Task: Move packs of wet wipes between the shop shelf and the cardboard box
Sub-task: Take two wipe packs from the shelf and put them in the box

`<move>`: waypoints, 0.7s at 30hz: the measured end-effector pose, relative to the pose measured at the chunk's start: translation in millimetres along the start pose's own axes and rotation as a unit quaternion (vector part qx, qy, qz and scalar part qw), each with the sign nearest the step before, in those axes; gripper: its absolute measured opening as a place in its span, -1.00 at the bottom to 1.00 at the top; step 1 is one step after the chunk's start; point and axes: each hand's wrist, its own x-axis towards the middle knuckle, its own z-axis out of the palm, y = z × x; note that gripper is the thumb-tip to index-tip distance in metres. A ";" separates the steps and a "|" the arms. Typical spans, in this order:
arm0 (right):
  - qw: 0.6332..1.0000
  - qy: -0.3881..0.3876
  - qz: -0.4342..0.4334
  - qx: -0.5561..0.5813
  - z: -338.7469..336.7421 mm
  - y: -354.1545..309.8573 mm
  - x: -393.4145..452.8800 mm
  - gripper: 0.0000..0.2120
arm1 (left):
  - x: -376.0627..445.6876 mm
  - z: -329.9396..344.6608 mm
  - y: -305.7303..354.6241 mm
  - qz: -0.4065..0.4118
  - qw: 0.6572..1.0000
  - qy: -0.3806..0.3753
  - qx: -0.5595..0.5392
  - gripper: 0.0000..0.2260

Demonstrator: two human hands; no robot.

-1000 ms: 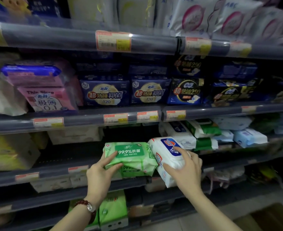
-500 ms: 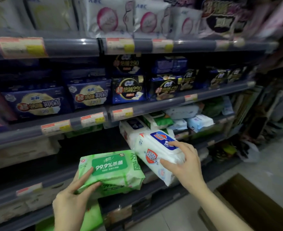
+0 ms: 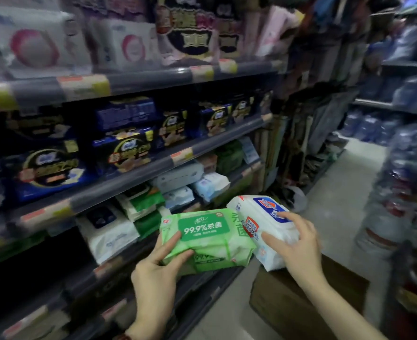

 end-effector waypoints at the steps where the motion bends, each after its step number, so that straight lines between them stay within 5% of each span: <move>1: 1.000 0.016 0.013 -0.013 -10.2 11.4 4.6 -0.44 | 5.0 19.4 0.2 -0.001 1.000 -0.023 0.001 -0.53; 12: 0.953 0.149 0.209 -0.162 -68.0 155.0 48.7 -0.45 | 69.5 247.2 -41.9 0.015 0.955 -0.293 0.046 -0.62; 18: 0.911 0.169 0.294 -0.235 -68.5 222.4 78.9 -0.34 | 101.0 362.9 -78.1 0.027 0.909 -0.406 0.091 -0.62; 21: 0.897 0.150 0.324 -0.259 -68.5 257.1 91.3 -0.44 | 108.0 410.8 -103.0 0.022 0.890 -0.442 0.114 -0.63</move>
